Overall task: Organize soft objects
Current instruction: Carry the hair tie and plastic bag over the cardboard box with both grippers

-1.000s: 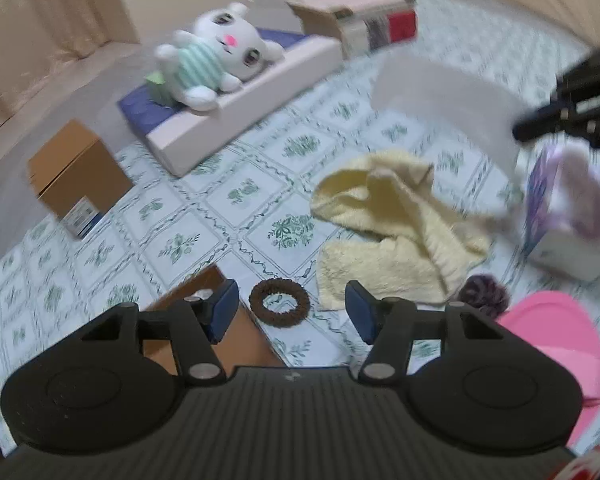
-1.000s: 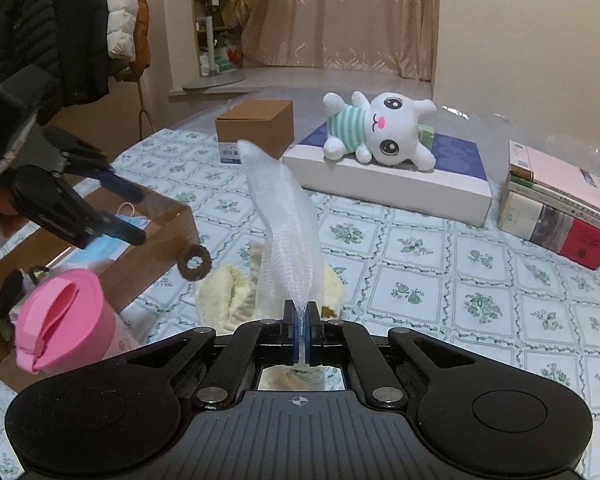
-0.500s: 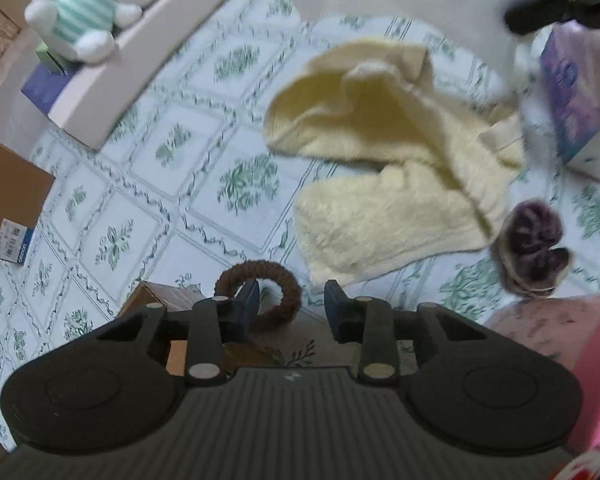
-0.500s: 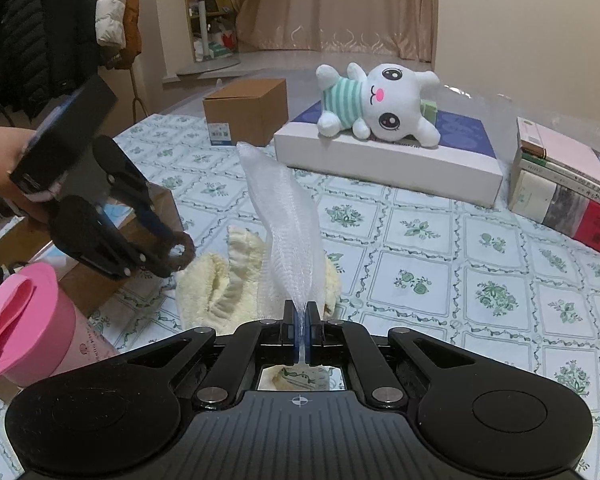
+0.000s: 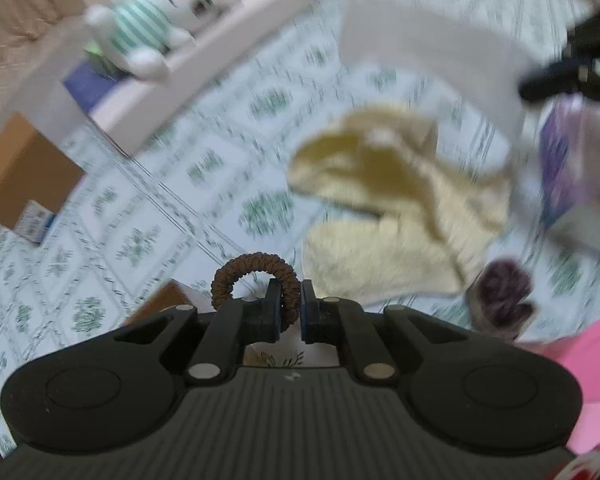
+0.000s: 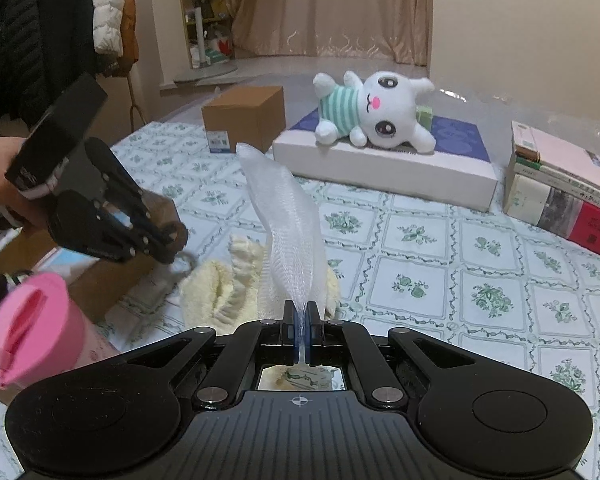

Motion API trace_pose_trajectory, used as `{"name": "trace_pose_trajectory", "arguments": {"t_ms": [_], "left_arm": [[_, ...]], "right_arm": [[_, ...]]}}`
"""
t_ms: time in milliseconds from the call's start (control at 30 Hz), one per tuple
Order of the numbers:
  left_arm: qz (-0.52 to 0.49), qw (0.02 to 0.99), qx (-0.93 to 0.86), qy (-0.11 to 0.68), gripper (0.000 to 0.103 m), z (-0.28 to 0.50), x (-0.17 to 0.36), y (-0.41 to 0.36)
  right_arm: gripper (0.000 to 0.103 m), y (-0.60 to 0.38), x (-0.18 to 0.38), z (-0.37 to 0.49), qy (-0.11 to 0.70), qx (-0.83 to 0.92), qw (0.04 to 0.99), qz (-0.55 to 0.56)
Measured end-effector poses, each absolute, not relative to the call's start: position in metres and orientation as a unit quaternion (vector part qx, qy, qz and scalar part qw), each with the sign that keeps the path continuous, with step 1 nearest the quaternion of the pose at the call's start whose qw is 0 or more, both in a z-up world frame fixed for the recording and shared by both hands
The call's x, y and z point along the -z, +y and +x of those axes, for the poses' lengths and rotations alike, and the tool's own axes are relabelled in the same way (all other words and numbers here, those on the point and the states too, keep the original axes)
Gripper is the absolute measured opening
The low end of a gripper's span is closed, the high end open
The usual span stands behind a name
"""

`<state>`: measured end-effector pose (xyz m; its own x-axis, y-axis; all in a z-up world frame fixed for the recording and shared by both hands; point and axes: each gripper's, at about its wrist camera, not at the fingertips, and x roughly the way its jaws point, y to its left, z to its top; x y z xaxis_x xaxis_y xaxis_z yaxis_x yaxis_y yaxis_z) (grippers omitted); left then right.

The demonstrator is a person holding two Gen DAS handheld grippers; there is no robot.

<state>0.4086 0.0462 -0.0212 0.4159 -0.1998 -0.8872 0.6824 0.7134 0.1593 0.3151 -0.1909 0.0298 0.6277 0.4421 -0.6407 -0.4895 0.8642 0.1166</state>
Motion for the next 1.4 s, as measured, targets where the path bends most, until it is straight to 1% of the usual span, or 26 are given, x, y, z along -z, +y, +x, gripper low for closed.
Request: {"name": "trace_pose_trajectory", "arguments": {"t_ms": [200,433,633,867,1067,1400], "left_arm": [[0.194,0.849,0.24,0.43,0.007,0.368,-0.035,0.062],[0.125,0.881,0.198,0.412,0.007,0.293,-0.066,0.088],[0.072,0.9,0.162,0.397,0.007,0.222,-0.075,0.118],[0.055,0.915,0.118,0.383,0.007,0.157,-0.078,0.147],[0.048,0.912,0.102,0.394,0.007,0.123,-0.07,0.163],[0.032,0.914,0.088,0.394,0.007,0.093,-0.063,0.178]], "right_arm": [[0.002,-0.195,-0.066,0.286,0.327,-0.259,0.909,-0.004],[0.002,-0.196,-0.094,0.231,0.32,-0.261,0.91,0.029],[0.002,-0.2,-0.102,0.181,0.321,-0.257,0.909,0.07],[0.002,-0.192,-0.109,0.124,0.314,-0.27,0.905,0.094],[0.002,-0.171,-0.111,0.092,0.314,-0.295,0.897,0.102],[0.002,-0.117,-0.111,0.071,0.321,-0.332,0.882,0.096]]}}
